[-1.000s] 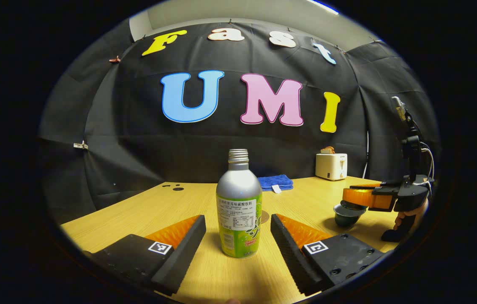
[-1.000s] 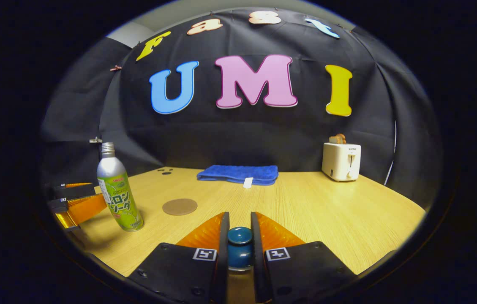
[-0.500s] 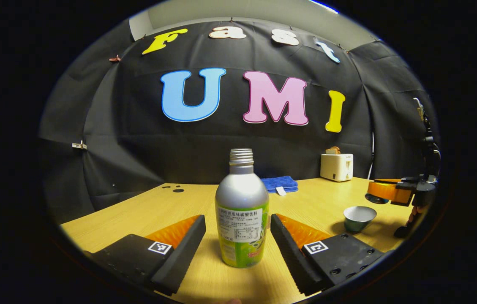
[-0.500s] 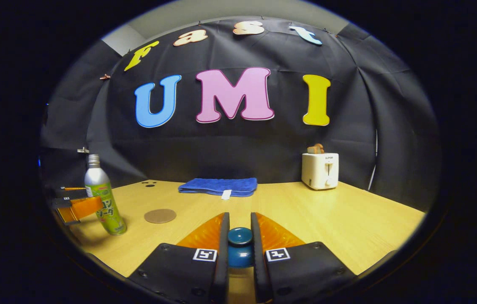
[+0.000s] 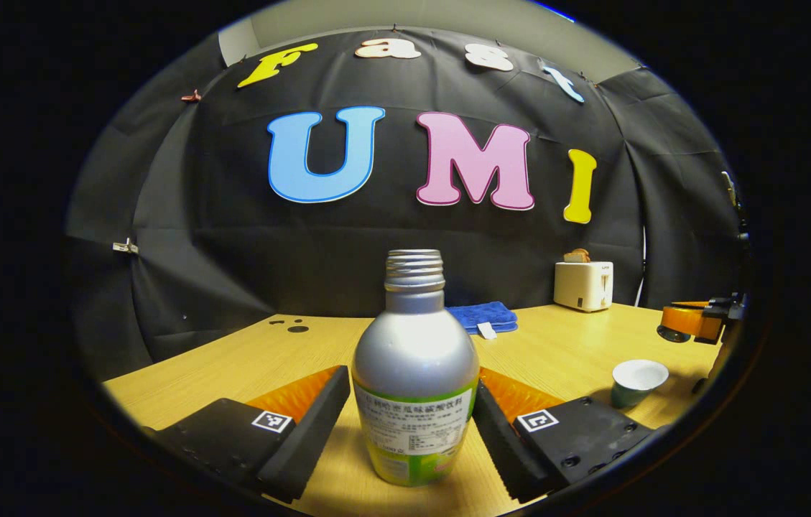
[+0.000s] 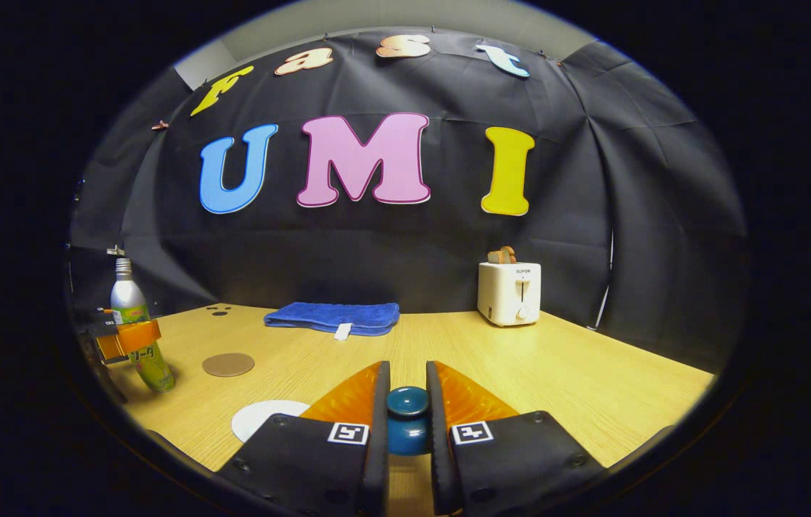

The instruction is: Open the teacup lid with one hand, grasp the water bottle and pour water into the teacup with the other hand; after pouring, place the water bottle on the coaster and then close the teacup lid.

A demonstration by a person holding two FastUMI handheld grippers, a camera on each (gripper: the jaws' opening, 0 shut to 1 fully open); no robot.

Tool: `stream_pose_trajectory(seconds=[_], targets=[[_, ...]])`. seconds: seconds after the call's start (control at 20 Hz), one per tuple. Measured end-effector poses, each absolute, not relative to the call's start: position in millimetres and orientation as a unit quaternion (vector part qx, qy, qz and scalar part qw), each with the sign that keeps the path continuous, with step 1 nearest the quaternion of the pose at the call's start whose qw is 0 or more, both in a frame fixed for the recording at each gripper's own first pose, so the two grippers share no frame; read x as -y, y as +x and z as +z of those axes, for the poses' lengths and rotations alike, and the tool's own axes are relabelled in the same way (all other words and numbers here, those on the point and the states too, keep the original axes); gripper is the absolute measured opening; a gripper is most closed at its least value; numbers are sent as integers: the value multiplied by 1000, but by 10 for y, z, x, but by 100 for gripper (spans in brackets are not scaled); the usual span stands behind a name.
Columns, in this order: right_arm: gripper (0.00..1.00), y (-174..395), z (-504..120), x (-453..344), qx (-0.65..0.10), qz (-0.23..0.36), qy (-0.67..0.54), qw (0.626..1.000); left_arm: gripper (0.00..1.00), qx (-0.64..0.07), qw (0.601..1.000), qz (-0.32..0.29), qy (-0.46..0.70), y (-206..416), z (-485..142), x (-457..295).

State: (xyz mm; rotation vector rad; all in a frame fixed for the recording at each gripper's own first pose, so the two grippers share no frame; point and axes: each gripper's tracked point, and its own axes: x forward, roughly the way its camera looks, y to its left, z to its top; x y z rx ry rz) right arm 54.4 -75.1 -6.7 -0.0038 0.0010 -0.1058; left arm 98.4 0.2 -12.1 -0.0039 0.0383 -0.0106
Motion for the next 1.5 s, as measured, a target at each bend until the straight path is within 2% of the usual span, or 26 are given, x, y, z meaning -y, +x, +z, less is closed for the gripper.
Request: stream_pose_trajectory(seconds=[0.05,0.2,0.35,0.5,0.65,0.85,1.05,1.35,1.5], targets=[[27,554,-68,795,0,-55,-2,998,97,-19,1000,-6,-2,1016,-115,-3],[27,565,-65,805,-1,-53,-1,999,83,-19,1000,-4,-2,1058,-123,-11],[27,577,-72,772,-2,-40,-1,999,81,-20,1000,-21,11,1065,-114,102],[27,595,-60,849,-1,-41,-1,999,78,-20,993,-40,109,1095,-65,272],[27,594,-55,962,-1,-46,-1,999,80,-6,972,-63,225,1154,15,541],[27,583,-49,1226,0,-64,-1,998,80,25,918,-104,383,1226,62,944],[27,537,-38,1440,1,-81,-2,997,80,44,840,-139,522,1282,-34,1217],[27,520,-36,1460,1,-79,-2,997,80,46,749,-186,634,1270,-309,1469],[27,513,-31,1456,1,-79,-2,997,80,45,717,-198,667,1298,-323,1558]])
